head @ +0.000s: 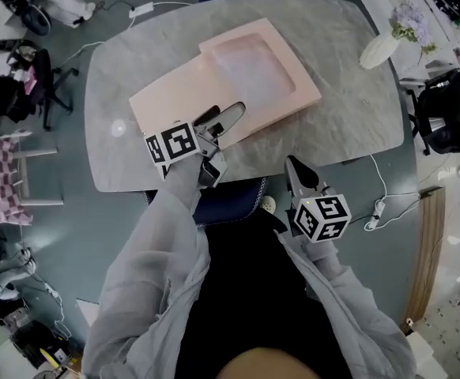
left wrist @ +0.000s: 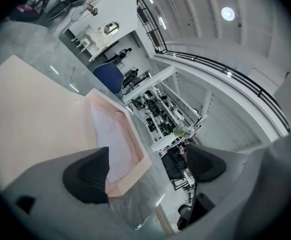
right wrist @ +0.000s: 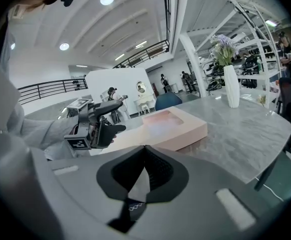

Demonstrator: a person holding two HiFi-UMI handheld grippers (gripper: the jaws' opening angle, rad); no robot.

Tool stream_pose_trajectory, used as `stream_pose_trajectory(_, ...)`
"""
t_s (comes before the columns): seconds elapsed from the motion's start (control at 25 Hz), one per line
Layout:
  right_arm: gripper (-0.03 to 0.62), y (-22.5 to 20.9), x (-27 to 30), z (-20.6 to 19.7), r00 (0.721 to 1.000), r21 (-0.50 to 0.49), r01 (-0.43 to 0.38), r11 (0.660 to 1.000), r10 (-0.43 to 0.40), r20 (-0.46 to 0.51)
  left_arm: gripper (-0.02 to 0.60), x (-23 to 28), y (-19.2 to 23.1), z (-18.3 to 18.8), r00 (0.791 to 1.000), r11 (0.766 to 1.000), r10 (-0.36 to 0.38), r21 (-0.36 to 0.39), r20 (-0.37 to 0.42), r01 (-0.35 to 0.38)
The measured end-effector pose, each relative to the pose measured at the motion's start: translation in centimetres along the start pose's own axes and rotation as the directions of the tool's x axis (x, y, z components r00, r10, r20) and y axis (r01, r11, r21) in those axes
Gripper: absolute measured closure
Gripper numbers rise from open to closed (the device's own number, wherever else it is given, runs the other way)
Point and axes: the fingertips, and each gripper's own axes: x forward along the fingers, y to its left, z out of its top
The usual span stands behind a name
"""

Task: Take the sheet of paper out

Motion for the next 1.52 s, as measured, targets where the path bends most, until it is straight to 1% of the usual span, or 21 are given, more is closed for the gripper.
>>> stream_pose_trajectory(0.16,0.585,-0.1,1.3,0.4,1.0,0.016,0.012,1.0,-0.011,-0.016,0.106,2.2,1.2,1.5,1.0,0.998,-0.013,-0.062,-0.022,0.012)
stream_pose_trajectory(0.28,0.585,-0.6,2.1,0.2,0.999,0.028,0.017,0.999,-0.016,-0.032,0.114,3.9,2.2,2.3,1.0,0.989,-0.023,-0.145,-0.015,0.021)
stream_pose_trajectory(0.36,0.585,-1.0,2.7,-0.1,0.999,0.034,0.02,0.999,-0.019,-0.047,0.122,4.9,3.2,2.7,1.0,0.983,-0.017,-0.184,-0.009,0.016)
stream_pose_trajectory(0.56,0.585,-1.2,4.2,-0.5,0.997,0.038,0.022,0.999,-0.019,-0.079,0.14,6.7,6.0,3.3,1.0,0.977,0.018,-0.214,-0.024,-0.023)
stream_pose_trajectory(0.8,0.585,-1.7,5.3,-0.4,0.995,0.045,0.028,0.999,-0.023,-0.098,0.147,8.4,9.3,3.2,0.999,0.956,0.043,-0.289,-0.03,-0.05)
stream_pose_trajectory(1.04,0.585,-2.2,6.0,-0.6,0.993,0.053,0.036,0.998,-0.03,-0.111,0.148,10.2,11.4,2.8,0.995,0.962,0.075,-0.259,-0.071,-0.091)
stream_pose_trajectory(1.2,0.585,-2.5,6.3,-0.6,0.992,0.031,0.048,0.998,-0.044,-0.121,0.147,11.0,12.3,2.1,0.986,0.971,0.11,-0.196,-0.124,-0.133)
stream_pose_trajectory(1.36,0.585,-3.0,6.3,-0.7,0.991,0.023,0.053,0.998,-0.05,-0.125,0.186,12.0,12.6,1.7,0.982,0.971,0.128,-0.185,-0.139,-0.153)
stream_pose_trajectory(1.52,0.585,-3.7,6.5,-0.7,0.991,0.03,0.056,0.998,-0.052,-0.127,0.274,12.8,13.3,1.2,0.978,0.969,0.152,-0.173,-0.141,-0.176)
